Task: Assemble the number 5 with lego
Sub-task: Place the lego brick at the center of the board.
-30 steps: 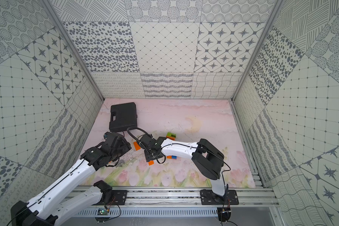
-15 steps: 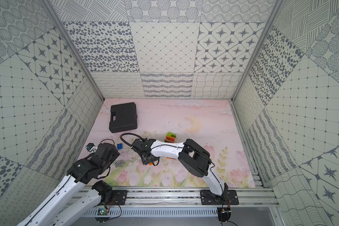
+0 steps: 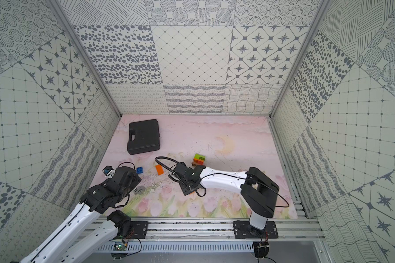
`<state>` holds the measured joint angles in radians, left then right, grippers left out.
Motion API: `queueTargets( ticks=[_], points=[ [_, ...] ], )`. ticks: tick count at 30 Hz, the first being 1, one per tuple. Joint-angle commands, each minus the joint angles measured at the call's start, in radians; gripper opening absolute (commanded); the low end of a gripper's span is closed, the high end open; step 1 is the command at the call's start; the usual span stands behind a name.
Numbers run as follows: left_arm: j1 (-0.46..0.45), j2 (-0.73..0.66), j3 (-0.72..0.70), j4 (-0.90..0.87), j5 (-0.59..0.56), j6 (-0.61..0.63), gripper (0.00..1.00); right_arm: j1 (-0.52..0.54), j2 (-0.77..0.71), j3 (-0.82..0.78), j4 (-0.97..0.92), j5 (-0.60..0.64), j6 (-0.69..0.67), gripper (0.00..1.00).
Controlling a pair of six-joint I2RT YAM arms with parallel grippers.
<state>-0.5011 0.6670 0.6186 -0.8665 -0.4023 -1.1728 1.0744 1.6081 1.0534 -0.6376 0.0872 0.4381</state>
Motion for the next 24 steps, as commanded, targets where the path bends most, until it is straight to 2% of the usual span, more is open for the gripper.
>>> queueTargets(
  ticks=[1, 5, 6, 9, 12, 18, 24],
  points=[
    [0.003, 0.085, -0.011, 0.215, 0.212, 0.160, 0.77, -0.016, -0.046, -0.087, 0.084, -0.092, -0.265, 0.20],
    [0.003, 0.226, 0.018, 0.260, 0.323, 0.181, 0.79, -0.046, -0.036, -0.091, 0.013, -0.132, -0.478, 0.19],
    [0.001, 0.257, 0.029, 0.259, 0.338, 0.185, 0.79, -0.058, -0.022, -0.069, -0.022, -0.175, -0.532, 0.19],
    [0.001, 0.314, 0.051, 0.249, 0.356, 0.191, 0.80, -0.060, 0.026, -0.005, -0.118, -0.177, -0.654, 0.19],
    [0.002, 0.321, 0.052, 0.225, 0.328, 0.163, 0.82, -0.059, 0.061, 0.012, -0.170, -0.181, -0.767, 0.19],
    [0.006, 0.276, 0.033, 0.192, 0.263, 0.112, 0.85, -0.066, 0.066, -0.017, -0.120, -0.171, -0.930, 0.20],
    [0.013, 0.283, 0.040, 0.168, 0.257, 0.106, 0.86, -0.078, 0.092, -0.032, -0.075, -0.177, -1.008, 0.22]
  ],
)
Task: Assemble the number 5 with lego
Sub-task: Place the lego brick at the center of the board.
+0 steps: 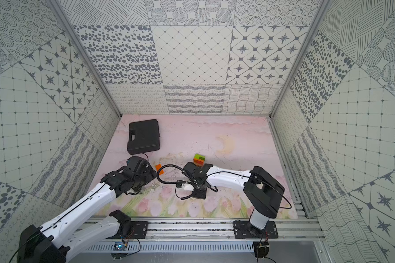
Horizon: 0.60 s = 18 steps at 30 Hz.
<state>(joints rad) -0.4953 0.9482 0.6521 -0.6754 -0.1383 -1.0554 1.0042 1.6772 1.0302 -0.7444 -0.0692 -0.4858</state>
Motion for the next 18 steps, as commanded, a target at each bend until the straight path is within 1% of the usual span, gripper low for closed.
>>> queueTargets(
  ticks=[1, 4, 8, 9, 11, 12, 15, 18],
  points=[
    [0.009, 0.005, 0.007, -0.030, -0.010, -0.013, 0.86, -0.010, 0.028, -0.009, 0.030, -0.021, -0.089, 0.22],
    [0.011, 0.008, 0.009, -0.040, -0.024, -0.018, 0.86, -0.016, 0.042, -0.013, 0.033, -0.024, -0.101, 0.24],
    [0.014, 0.003, 0.009, -0.040, -0.029, -0.019, 0.87, -0.016, 0.053, -0.014, 0.028, -0.024, -0.101, 0.30],
    [0.013, 0.005, 0.011, -0.042, -0.030, -0.018, 0.87, -0.016, 0.055, -0.013, 0.029, -0.027, -0.098, 0.33],
    [0.014, 0.004, 0.012, -0.044, -0.033, -0.018, 0.87, -0.018, 0.050, -0.017, 0.025, -0.047, -0.098, 0.35],
    [0.014, 0.005, 0.011, -0.040, -0.032, -0.016, 0.87, -0.018, 0.045, -0.020, 0.026, -0.056, -0.097, 0.37],
    [0.018, 0.014, 0.013, -0.029, -0.020, -0.004, 0.87, -0.018, 0.021, -0.024, 0.033, -0.054, -0.090, 0.47],
    [0.019, 0.034, 0.026, -0.021, -0.012, 0.016, 0.87, -0.018, -0.013, -0.032, 0.033, -0.060, -0.086, 0.50]
  ],
)
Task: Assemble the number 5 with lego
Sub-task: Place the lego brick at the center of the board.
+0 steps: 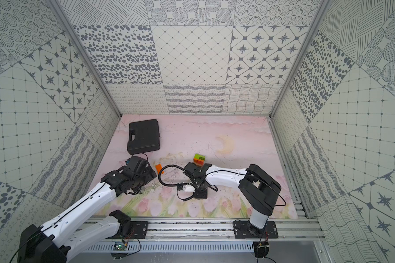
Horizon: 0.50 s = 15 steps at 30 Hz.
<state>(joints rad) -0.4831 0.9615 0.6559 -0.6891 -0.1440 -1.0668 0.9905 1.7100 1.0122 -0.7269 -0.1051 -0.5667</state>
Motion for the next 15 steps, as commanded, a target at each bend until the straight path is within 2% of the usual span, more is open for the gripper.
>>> queueTargets(
  ticks=[1, 5, 8, 12, 15],
  points=[
    [0.006, 0.027, 0.028, -0.007, -0.004, 0.036, 0.87, -0.003, -0.056, -0.014, 0.013, -0.022, -0.005, 0.52],
    [0.008, 0.070, 0.061, -0.010, 0.005, 0.064, 0.88, -0.001, -0.113, 0.015, -0.029, 0.004, 0.032, 0.54],
    [0.008, 0.111, 0.077, 0.013, 0.012, 0.095, 0.87, -0.001, -0.218, 0.005, 0.024, -0.025, 0.110, 0.56],
    [0.035, 0.248, 0.148, 0.023, 0.046, 0.149, 0.82, -0.002, -0.351, -0.063, 0.253, 0.038, 0.393, 0.61],
    [0.050, 0.383, 0.224, 0.009, 0.052, 0.175, 0.76, -0.009, -0.395, -0.096, 0.354, 0.086, 0.623, 0.62]
  ],
)
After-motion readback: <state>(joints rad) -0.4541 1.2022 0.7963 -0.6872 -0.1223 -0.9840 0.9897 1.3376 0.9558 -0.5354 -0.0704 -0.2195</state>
